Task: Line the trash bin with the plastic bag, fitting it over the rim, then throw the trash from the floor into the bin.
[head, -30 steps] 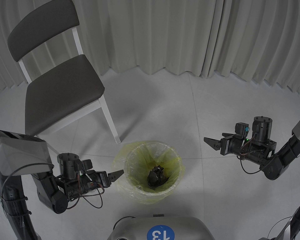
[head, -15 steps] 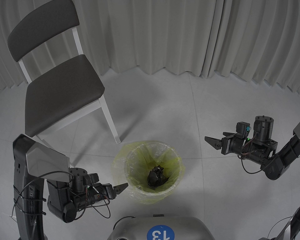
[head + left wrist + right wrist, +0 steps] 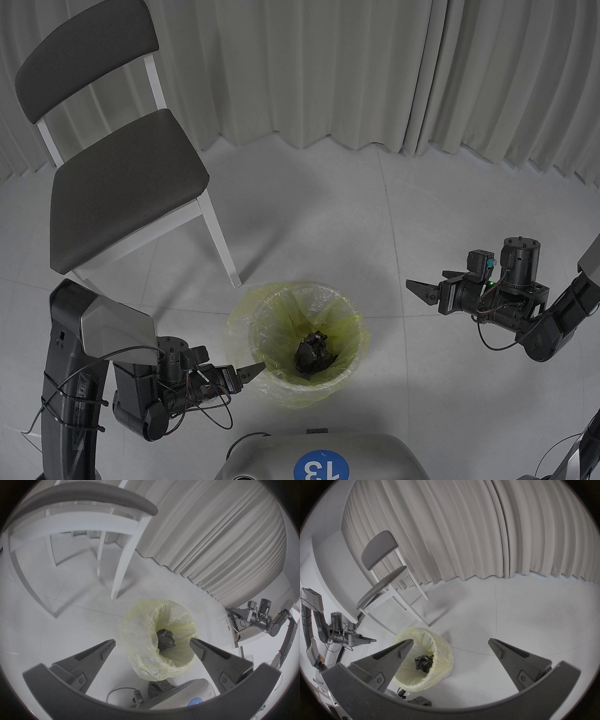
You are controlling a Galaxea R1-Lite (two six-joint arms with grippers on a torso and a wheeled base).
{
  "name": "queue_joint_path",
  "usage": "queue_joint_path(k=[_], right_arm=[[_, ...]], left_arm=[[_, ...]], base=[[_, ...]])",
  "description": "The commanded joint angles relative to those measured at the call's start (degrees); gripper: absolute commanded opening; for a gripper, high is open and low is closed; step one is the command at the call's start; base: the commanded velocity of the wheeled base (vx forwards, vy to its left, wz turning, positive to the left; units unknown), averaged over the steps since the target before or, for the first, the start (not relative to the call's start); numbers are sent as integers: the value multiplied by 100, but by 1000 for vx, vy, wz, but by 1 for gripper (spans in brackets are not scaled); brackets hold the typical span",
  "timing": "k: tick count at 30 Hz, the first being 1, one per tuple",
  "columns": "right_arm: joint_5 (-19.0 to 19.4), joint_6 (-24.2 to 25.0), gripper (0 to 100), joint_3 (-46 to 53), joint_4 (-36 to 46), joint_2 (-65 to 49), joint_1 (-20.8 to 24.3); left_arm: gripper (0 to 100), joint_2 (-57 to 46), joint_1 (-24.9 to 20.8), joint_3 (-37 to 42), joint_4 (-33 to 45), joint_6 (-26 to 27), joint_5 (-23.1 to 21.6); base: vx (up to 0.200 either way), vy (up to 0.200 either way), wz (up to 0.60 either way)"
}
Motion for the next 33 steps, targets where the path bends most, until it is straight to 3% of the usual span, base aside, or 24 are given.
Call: queue_joint_path(k=[1,11,22,23,33], right_arm=[[4,-1,100,15,-8,64,3],[4,-1,100,24,-26,143,3],[13,-10,100,24,-26,151,12],[4,-10,100,24,-26,151,12],[4,-19,100,42,-26,160,21]], left_arm=[[100,-23,105,-16,-100,-109,-139],[100,-208,281,-209,-100,-1111,-262],[100,-129,264,-332,-100,-1111,-262],[0,-120,264,-332,-100,-1102,-262],[0,-129,281,-324,-100,-1102,-86]], base=[[0,0,0],[0,0,0],[0,0,0],[0,0,0],[0,0,0]])
